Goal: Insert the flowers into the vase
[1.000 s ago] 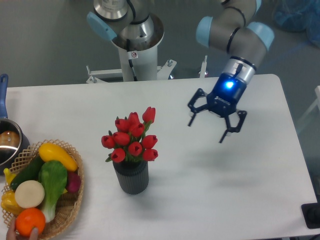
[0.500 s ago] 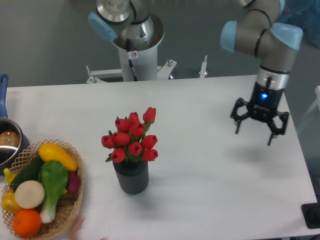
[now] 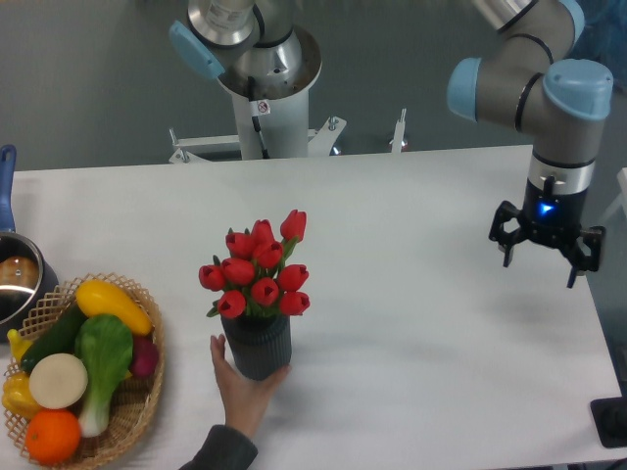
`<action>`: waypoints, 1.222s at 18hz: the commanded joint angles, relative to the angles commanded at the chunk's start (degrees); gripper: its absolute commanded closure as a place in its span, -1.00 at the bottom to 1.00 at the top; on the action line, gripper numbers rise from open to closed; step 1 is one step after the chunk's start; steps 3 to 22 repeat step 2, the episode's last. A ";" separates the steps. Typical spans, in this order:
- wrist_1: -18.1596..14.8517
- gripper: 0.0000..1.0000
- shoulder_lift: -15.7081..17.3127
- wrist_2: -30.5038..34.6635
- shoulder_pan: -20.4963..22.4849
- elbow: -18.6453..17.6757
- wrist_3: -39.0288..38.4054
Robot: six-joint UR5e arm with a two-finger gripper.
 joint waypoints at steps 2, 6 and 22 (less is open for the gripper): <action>-1.67 -1.00 0.00 1.40 -0.09 0.53 0.18; -1.67 -1.00 0.00 1.40 -0.09 0.53 0.18; -1.67 -1.00 0.00 1.40 -0.09 0.53 0.18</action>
